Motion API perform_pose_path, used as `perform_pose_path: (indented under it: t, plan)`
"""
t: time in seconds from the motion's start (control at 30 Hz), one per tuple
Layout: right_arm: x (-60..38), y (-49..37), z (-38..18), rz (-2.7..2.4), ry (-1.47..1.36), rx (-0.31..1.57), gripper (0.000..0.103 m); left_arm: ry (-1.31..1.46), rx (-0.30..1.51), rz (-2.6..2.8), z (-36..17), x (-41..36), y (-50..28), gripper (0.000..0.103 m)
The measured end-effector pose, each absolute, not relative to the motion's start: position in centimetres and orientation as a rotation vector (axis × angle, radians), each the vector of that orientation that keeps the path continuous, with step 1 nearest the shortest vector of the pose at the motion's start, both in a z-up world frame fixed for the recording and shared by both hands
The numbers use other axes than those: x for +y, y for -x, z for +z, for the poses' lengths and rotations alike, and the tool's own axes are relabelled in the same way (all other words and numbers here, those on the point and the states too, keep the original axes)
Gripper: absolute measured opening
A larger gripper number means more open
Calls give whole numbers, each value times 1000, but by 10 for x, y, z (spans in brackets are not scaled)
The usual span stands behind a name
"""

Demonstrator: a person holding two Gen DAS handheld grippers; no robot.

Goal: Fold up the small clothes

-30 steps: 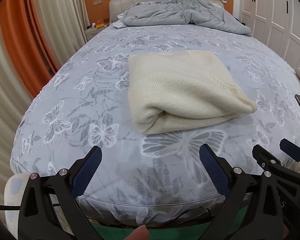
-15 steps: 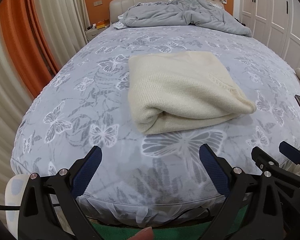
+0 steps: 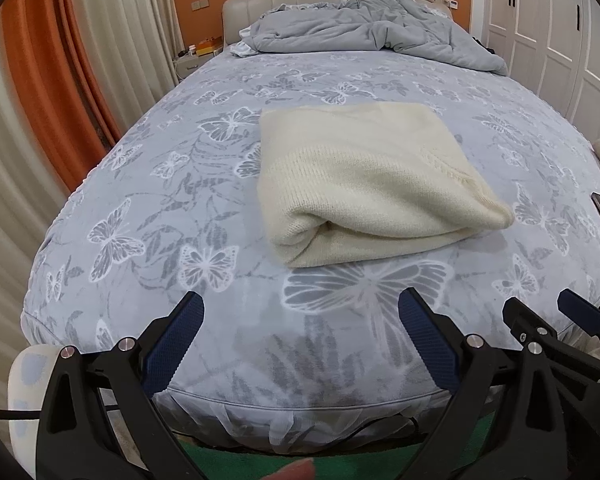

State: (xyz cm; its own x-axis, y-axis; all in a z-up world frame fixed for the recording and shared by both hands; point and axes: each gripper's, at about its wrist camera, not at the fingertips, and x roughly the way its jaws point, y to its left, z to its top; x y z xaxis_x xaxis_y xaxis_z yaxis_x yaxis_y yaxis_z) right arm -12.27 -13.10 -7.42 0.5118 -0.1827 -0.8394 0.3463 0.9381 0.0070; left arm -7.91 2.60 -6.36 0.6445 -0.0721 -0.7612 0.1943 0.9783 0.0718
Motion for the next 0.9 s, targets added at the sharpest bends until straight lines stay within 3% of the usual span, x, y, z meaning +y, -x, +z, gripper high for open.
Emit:
perform_pose_path:
  t: [0.9]
  plan:
    - [-125, 118, -85, -330, -170, 995, 63, -131, 865, -118, -78, 31, 74, 97]
